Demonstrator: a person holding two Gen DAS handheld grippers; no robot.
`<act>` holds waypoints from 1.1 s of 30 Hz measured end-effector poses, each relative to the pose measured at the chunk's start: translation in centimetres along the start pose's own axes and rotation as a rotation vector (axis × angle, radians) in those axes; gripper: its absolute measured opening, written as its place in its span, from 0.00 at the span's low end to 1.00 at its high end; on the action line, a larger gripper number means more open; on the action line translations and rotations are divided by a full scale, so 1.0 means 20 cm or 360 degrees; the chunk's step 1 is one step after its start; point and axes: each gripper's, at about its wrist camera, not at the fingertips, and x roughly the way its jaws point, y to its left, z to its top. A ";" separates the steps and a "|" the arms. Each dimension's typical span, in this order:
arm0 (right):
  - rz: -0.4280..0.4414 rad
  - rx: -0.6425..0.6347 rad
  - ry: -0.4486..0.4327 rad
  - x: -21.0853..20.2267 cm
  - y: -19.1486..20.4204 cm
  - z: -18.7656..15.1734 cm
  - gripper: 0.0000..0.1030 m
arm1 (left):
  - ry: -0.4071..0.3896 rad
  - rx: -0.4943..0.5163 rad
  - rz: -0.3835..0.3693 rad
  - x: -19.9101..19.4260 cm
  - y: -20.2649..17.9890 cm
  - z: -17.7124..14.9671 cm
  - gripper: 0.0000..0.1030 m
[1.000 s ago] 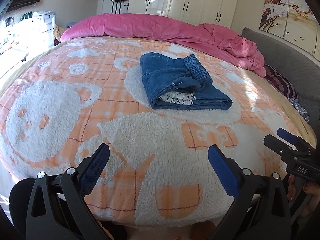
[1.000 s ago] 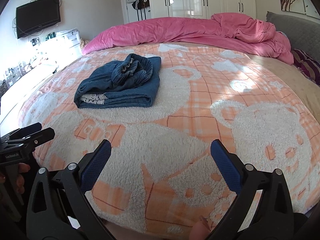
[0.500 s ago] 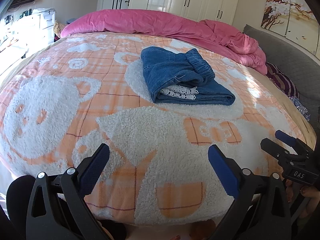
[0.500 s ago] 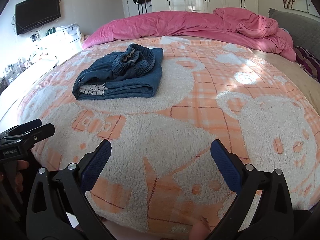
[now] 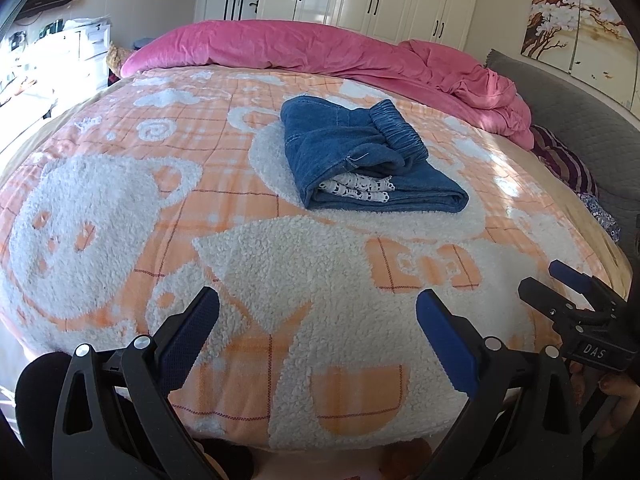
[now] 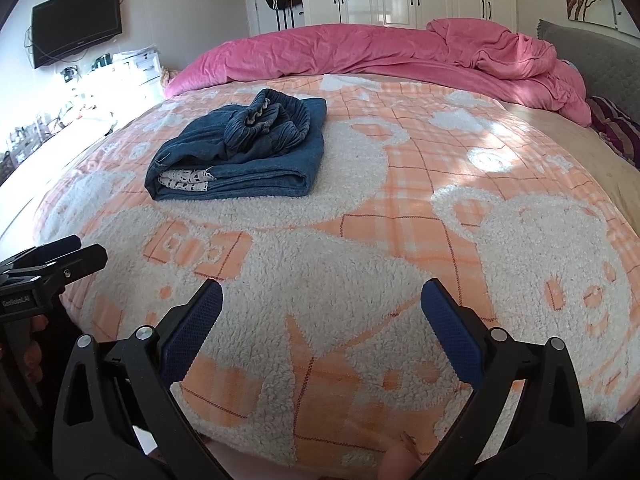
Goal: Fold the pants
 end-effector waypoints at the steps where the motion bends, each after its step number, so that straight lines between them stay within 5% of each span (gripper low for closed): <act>1: 0.0000 0.0002 0.0000 0.00 0.00 0.00 0.91 | 0.0001 0.0000 0.0001 0.00 0.00 0.00 0.96; 33: -0.0021 -0.0016 0.0007 0.01 0.00 -0.01 0.91 | 0.0024 -0.0008 0.0030 0.01 0.01 0.01 0.96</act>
